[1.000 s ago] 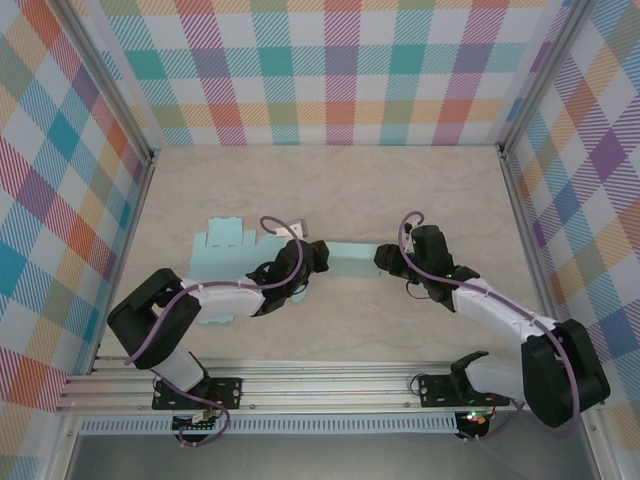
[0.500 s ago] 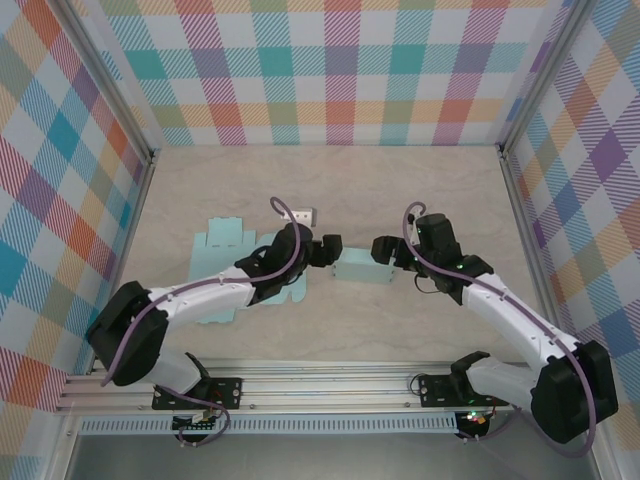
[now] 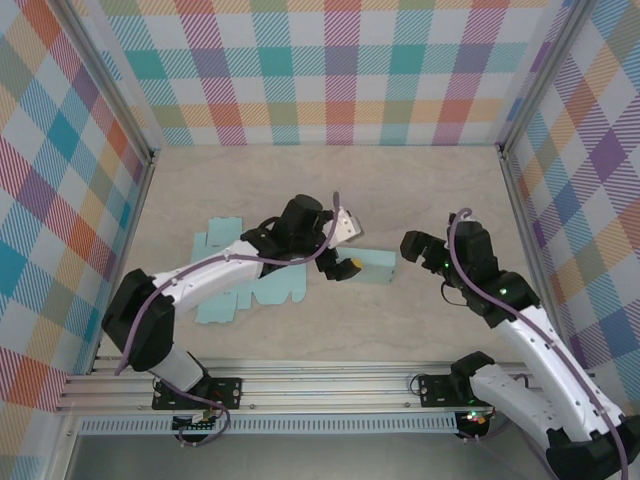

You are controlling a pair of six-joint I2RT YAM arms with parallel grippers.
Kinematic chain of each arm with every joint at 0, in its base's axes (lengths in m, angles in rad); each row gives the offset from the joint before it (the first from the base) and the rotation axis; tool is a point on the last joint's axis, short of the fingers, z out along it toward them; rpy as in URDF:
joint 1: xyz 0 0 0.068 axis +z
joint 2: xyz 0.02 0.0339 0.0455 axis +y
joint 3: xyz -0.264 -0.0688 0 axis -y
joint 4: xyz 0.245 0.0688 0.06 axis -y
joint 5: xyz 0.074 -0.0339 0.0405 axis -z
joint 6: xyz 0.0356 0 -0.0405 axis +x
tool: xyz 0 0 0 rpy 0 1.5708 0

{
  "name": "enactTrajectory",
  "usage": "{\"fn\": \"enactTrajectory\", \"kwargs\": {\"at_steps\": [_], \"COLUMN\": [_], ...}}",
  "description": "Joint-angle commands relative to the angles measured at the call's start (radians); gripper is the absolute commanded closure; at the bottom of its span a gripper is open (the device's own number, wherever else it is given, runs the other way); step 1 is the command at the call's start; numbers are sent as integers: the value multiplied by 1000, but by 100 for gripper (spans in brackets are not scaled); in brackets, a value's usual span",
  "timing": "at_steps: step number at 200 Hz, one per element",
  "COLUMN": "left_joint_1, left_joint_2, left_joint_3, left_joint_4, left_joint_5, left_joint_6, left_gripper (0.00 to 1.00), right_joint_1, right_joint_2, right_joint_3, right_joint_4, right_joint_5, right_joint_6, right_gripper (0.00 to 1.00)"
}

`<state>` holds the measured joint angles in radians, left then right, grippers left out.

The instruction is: Fold the paper box

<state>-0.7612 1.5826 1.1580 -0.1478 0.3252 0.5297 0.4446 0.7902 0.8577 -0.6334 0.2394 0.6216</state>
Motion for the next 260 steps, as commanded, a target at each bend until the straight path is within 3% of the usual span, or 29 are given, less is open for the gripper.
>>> {"fn": "enactTrajectory", "kwargs": {"at_steps": [1,43,106,146,164,192,203,218,260], "left_joint_1": [-2,-22,-47,-49,-50,-50,-51,-52,-68], "left_joint_2": [73,214,350,386,389,395,396,394,448], "left_joint_3": [96,245,360,390,384,374,361,346,332], "left_joint_4": [-164,-312,-375,-369,-348,-297,-257,-192,97], "left_joint_5": [84,3,-78,-146,-180,-248,-268,-292,-396], "left_joint_6": [210,312,350,352,361,375,380,386,430], "left_gripper": [0,0,4,26,28,57,60,74,72], "right_joint_1": [3,3,3,3,3,3,3,3,3], "right_joint_2": [-45,-84,-59,-45,-52,-71,-85,-109,-206], "right_joint_3": [22,21,0,1,1,-1,-6,-10,-26], "right_joint_4": [-89,-109,-78,-85,-78,-66,-52,-40,21], "right_joint_5": [11,6,3,5,2,-3,-13,-17,-22], "right_joint_6": [22,6,20,23,23,26,23,26,40], "right_gripper": [0,0,0,0,0,0,0,0,0]}}
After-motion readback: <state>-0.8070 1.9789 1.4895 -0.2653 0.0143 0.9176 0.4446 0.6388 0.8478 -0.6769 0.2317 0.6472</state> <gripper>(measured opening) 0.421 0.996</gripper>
